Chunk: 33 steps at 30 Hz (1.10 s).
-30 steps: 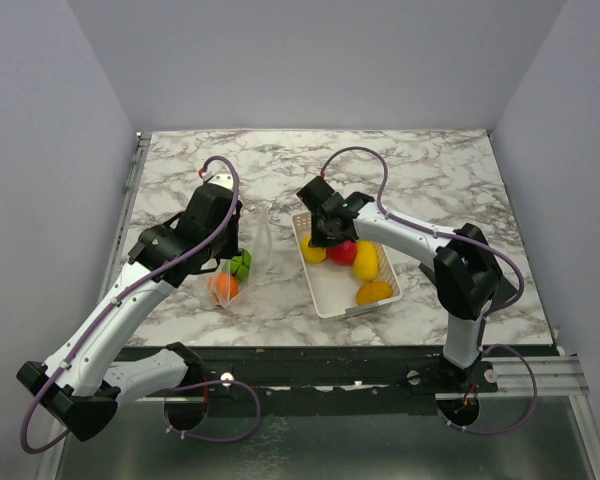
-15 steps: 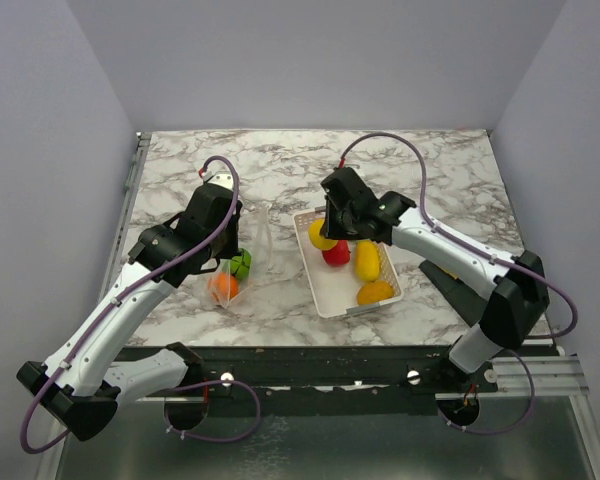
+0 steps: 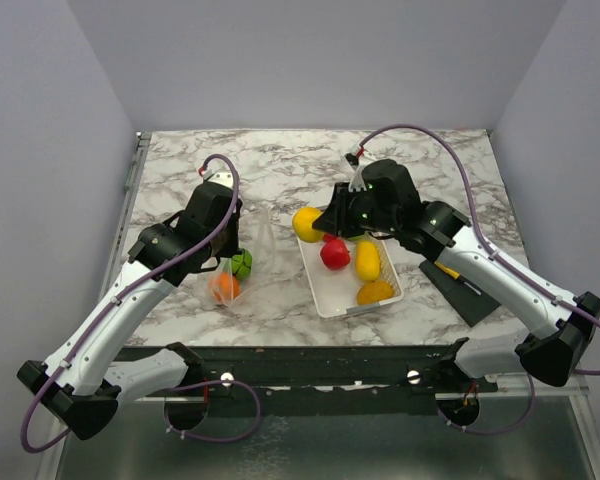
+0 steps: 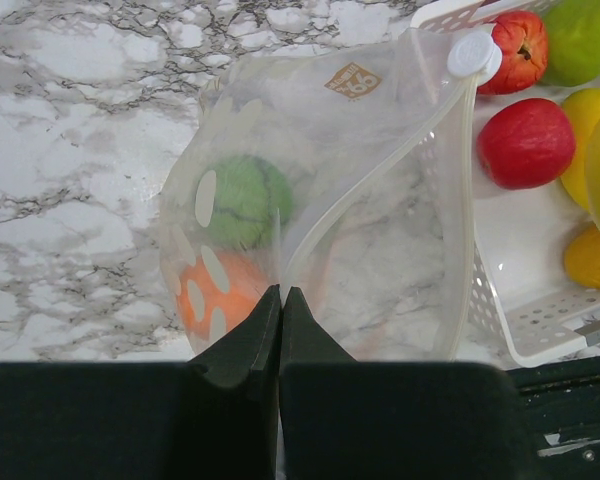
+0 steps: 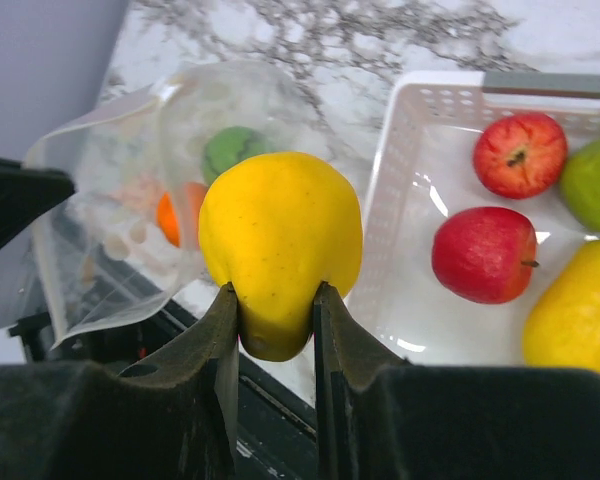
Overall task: Place the food in the zip-top bag and seal the zipper
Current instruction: Place the fake fruit in the zipper food storage bag.
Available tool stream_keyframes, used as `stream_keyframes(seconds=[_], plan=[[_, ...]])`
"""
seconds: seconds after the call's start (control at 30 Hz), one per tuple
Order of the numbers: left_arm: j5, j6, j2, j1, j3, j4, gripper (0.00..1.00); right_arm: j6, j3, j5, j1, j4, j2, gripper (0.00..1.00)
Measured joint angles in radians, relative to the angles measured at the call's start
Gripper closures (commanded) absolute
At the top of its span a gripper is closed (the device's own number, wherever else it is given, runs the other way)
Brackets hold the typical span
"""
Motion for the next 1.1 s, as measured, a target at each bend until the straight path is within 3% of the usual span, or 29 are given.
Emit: stream_keyframes(seconds=[0.47, 1.1], plan=[[0.000, -0.003, 0.000, 0.000, 0.001, 0.000, 1.00, -0.040, 0.016, -0.288, 0.049, 0.093, -0.009, 0.99], [-0.005, -0.006, -0.001, 0.000, 0.002, -0.005, 1.00, -0.037, 0.163, -0.272, 0.170, 0.110, 0.219, 0.99]])
